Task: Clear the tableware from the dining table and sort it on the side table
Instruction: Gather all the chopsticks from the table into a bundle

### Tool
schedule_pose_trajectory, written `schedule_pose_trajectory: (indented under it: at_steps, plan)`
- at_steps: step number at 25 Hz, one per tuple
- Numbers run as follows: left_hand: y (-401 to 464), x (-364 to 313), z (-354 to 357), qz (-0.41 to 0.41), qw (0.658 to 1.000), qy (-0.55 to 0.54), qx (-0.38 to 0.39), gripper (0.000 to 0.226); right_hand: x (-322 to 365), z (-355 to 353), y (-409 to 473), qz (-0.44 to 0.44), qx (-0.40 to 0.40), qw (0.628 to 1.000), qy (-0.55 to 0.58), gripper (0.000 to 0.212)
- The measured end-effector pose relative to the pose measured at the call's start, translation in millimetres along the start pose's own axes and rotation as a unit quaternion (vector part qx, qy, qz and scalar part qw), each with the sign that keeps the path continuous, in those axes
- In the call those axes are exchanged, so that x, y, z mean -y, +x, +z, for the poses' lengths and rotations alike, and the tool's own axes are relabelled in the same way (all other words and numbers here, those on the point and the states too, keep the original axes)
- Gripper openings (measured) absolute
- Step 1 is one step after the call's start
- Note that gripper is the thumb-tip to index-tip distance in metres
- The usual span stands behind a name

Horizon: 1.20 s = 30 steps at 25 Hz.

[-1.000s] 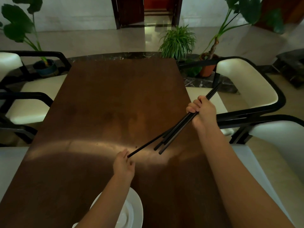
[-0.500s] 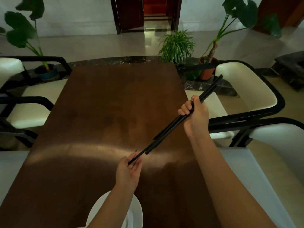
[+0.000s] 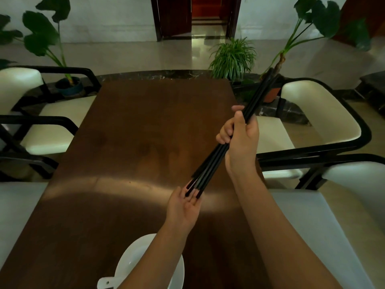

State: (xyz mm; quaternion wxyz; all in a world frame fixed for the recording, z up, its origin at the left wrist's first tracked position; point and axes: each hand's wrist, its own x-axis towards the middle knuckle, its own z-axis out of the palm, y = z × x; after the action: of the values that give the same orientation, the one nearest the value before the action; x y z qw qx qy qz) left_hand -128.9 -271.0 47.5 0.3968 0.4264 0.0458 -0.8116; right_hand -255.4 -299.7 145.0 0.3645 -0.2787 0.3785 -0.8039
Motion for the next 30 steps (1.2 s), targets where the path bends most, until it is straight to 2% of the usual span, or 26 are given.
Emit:
schedule_pose_trajectory:
  at_steps: [3, 7, 10, 12, 14, 16, 19, 23, 28, 30]
  plan:
    - [-1, 3, 8, -0.013, 1.000, -0.004, 0.021, 0.031, -7, 9, -12, 0.032, 0.001, 0.999, -0.024, 0.020]
    - [-6, -5, 14, 0.009, 0.999, -0.031, 0.037, 0.038, -5, 16, -22, 0.047, 0.022, 0.998, 0.020, 0.021]
    - [-11, -15, 13, 0.032, 0.992, -0.089, 0.089, 0.046, -1, 19, -27, 0.045, 0.063, 0.996, -0.036, 0.014]
    - [-14, -21, 12, 0.028, 0.984, -0.116, 0.132, 0.056, 3, 17, -25, 0.054, 0.053, 0.996, -0.053, 0.013]
    - [-17, -25, 12, 0.030, 0.983, -0.098, 0.150, 0.053, 6, 12, -21, 0.067, 0.032, 0.996, -0.054, 0.015]
    - [-17, -26, 15, 0.039, 0.987, -0.084, 0.135, 0.041, 8, 11, -20, 0.079, 0.039, 0.990, -0.113, 0.014]
    - [-17, -26, 18, 0.044, 0.991, -0.081, 0.093, 0.029, 8, 12, -25, 0.088, 0.088, 0.961, -0.246, 0.016]
    - [-11, -28, 10, 0.038, 0.993, -0.103, 0.051, 0.038, 16, 18, -33, 0.087, 0.163, 0.919, -0.348, 0.022]
    - [-12, -32, 5, 0.038, 0.991, -0.121, 0.036, 0.032, 19, 22, -40, 0.077, 0.211, 0.892, -0.392, 0.019]
    - [-17, -34, 4, 0.052, 0.998, -0.033, 0.015, 0.025, 19, 21, -39, 0.058, 0.192, 0.885, -0.420, 0.020]
